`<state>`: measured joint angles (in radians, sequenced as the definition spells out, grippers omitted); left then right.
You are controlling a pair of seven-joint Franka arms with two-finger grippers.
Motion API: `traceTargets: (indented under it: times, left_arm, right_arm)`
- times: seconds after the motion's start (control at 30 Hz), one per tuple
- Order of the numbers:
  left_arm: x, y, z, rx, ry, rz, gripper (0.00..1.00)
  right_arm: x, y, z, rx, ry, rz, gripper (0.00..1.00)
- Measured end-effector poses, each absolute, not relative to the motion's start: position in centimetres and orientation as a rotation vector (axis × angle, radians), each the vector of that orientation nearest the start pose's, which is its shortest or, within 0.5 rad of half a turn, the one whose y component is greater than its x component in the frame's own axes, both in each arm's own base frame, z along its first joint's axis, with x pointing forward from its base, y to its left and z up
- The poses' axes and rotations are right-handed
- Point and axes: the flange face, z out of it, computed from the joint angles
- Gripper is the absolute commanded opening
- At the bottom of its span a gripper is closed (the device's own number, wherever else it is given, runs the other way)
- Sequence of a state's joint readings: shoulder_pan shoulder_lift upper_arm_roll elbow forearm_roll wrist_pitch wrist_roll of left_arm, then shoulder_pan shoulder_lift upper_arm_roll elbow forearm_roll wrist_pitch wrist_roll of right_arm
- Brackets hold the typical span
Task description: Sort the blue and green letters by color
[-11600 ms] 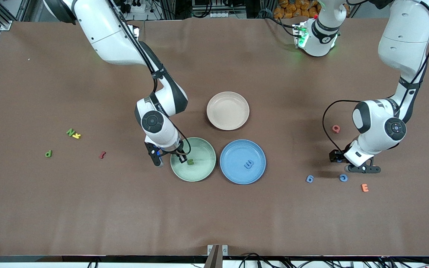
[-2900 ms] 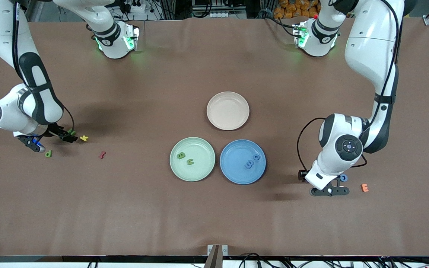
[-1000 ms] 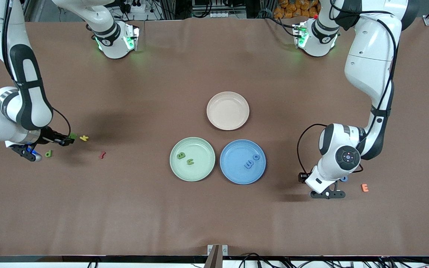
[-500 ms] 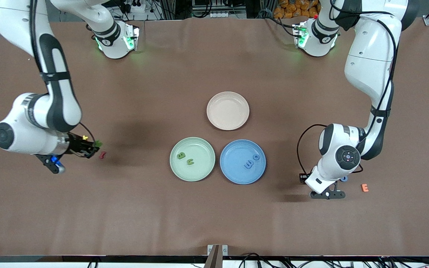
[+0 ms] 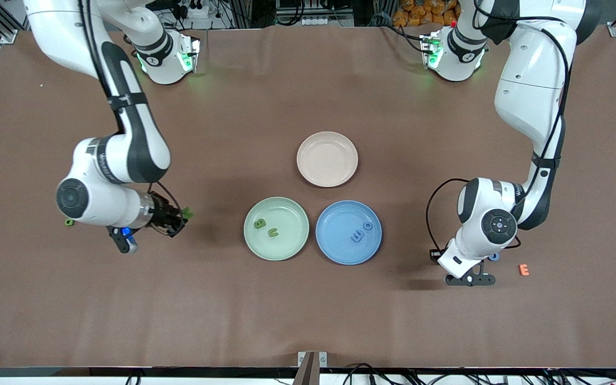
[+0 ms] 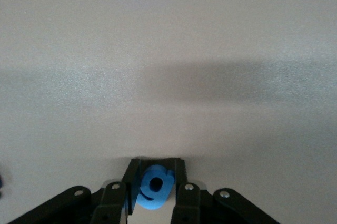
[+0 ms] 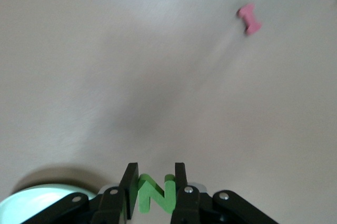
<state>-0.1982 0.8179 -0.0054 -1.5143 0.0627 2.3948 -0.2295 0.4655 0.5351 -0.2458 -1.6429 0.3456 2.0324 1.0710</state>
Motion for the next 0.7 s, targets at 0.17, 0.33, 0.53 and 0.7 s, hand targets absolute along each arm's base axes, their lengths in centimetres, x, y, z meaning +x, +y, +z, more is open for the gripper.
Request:
traceTargets:
  times: [0.17,0.33,0.53,0.7]
  left_arm:
    - [70.2,-14.4,18.3,-3.114,0.026,-0.110,0.24]
    - [70.2,-14.4,18.3,-3.114,0.026,-0.110,0.19]
    - [70.2,-14.4,18.3,-3.114,0.026,-0.111,0.17]
    - [70.3,-14.4,18.4,-3.115,0.026,-0.116,0.14]
  right_arm:
    - [64.7,22.8,29.4,-2.656,1.555,0.291,0.07]
    - [64.7,26.8,28.1,-2.603,1.622,0.270,0.07]
    - [64.4,29.9,25.9,-2.531,1.672,0.242,0.07]
    - [63.7,33.0,24.2,-2.468,1.702,0.227,0.18]
